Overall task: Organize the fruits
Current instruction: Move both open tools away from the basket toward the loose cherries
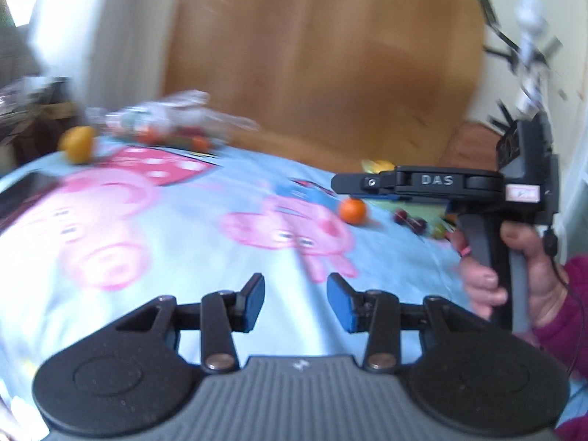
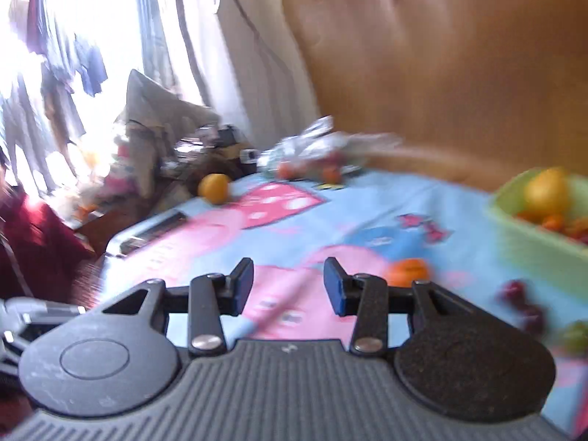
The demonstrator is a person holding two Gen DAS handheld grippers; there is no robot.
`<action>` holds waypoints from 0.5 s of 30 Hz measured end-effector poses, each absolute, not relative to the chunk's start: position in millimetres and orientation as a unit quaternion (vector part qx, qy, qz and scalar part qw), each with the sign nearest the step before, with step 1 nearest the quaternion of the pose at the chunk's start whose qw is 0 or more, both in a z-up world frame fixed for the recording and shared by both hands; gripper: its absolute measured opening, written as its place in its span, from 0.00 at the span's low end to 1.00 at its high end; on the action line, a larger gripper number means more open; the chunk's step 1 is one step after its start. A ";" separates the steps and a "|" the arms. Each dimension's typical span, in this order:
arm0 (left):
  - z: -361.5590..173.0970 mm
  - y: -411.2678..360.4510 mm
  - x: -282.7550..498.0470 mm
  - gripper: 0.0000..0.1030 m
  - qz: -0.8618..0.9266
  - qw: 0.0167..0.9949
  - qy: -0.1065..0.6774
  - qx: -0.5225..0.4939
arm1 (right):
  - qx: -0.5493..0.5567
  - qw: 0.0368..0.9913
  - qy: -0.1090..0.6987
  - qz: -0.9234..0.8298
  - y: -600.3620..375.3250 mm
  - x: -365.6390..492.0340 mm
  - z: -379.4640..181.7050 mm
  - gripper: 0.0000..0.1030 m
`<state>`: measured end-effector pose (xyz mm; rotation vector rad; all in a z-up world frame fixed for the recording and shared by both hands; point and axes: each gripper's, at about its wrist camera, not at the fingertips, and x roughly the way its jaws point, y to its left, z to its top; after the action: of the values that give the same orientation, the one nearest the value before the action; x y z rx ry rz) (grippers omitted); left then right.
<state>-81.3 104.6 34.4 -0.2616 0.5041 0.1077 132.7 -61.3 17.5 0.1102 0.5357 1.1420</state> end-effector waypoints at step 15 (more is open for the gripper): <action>51.7 127.9 -147.3 0.36 0.048 0.974 0.202 -0.090 | 0.090 0.919 0.245 0.296 -22.5 117.0 10.3 0.44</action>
<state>-147.3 127.9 51.7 -0.1808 0.4074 0.0972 117.0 -22.5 10.3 0.1845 0.5029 0.6088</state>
